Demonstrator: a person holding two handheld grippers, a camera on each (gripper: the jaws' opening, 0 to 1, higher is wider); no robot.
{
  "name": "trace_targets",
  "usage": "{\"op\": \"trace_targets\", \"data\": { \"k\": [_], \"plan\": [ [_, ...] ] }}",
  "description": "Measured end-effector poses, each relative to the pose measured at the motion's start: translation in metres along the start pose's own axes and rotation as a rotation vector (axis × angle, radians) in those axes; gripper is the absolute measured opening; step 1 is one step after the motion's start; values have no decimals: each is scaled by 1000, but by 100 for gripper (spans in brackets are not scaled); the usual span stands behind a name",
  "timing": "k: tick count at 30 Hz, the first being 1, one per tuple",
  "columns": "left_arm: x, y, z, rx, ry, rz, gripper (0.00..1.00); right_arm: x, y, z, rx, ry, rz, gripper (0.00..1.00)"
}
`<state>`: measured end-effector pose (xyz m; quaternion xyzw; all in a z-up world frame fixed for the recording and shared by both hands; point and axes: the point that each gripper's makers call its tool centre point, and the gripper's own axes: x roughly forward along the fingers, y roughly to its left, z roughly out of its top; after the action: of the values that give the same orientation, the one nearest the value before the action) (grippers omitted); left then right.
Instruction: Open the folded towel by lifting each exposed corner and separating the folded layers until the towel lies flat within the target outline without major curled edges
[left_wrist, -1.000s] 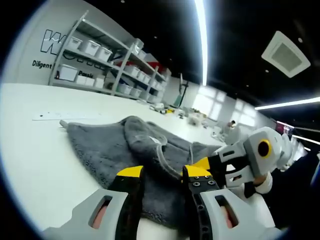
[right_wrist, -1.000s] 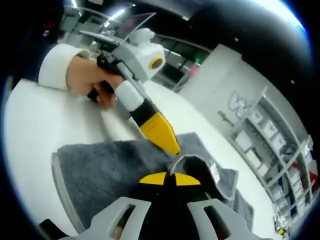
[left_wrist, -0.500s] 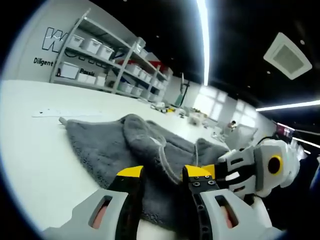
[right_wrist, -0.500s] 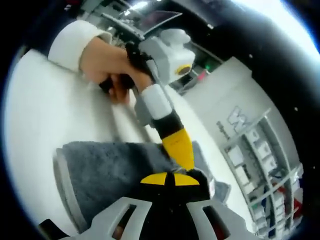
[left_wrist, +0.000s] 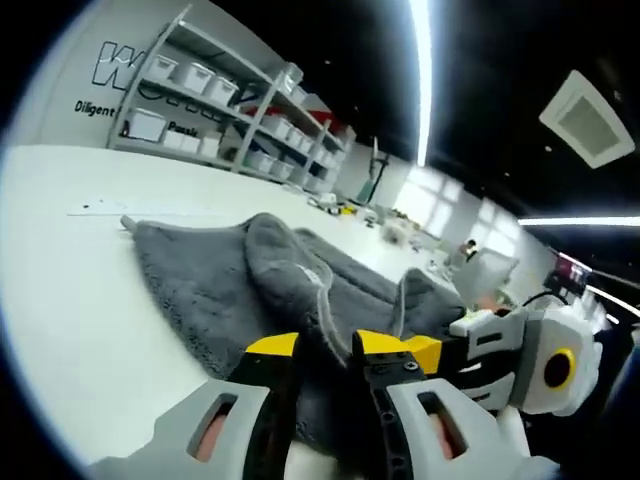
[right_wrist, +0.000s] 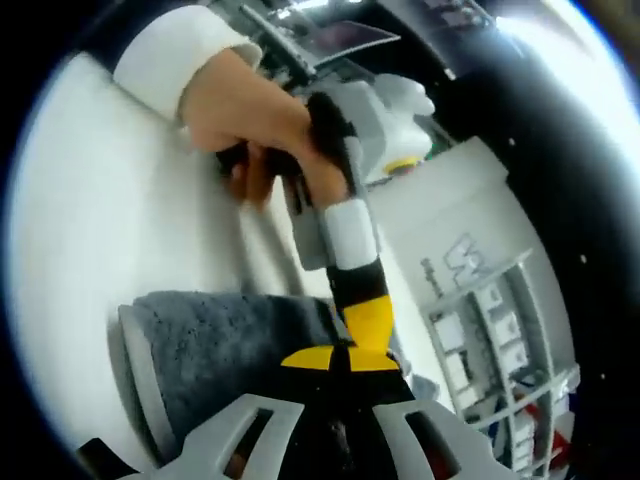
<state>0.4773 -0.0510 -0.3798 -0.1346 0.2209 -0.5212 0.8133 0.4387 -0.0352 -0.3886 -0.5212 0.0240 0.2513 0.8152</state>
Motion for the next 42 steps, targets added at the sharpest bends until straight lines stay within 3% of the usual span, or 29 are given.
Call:
{"op": "trace_targets", "data": {
  "k": [11, 18, 21, 25, 27, 29, 31, 34, 36, 39, 40, 41, 42],
  "plan": [
    [-2, 1, -7, -52, 34, 17, 8, 3, 7, 6, -217, 41, -44, 0],
    [-7, 1, -3, -116, 29, 11, 5, 2, 5, 11, -292, 44, -83, 0],
    [-11, -2, -1, -158, 22, -15, 4, 1, 5, 16, -278, 17, -76, 0],
    [-18, -5, 4, -163, 2, -19, 3, -3, -1, 33, -271, -87, -104, 2],
    [-21, -6, 9, -174, -8, -35, 3, -5, -6, 35, -232, -103, -108, 15],
    [-23, -4, 11, -174, -12, -32, 3, -7, -12, 35, -202, -116, -120, 19],
    [-24, 1, 14, -166, -10, -24, 3, -9, -14, 37, -164, -143, -110, 16],
    [-25, 4, 16, -157, -8, -18, 3, -14, -15, 48, -40, -240, -74, 23],
    [-27, 5, 17, -152, -8, -13, 3, -22, -20, 56, 5, -295, -75, 22],
    [-32, 8, 19, -141, -7, -2, 3, -42, -29, 82, 80, -460, -62, 15],
    [-33, 10, 19, -133, -6, 8, 3, -55, -32, 96, 133, -568, -46, 12],
    [-34, 11, 19, -127, -3, 12, 3, -63, -38, 102, 170, -629, -49, 10],
    [-36, 13, 18, -127, -2, 13, 3, -67, -41, 104, 198, -650, -49, 8]
  ]
}}
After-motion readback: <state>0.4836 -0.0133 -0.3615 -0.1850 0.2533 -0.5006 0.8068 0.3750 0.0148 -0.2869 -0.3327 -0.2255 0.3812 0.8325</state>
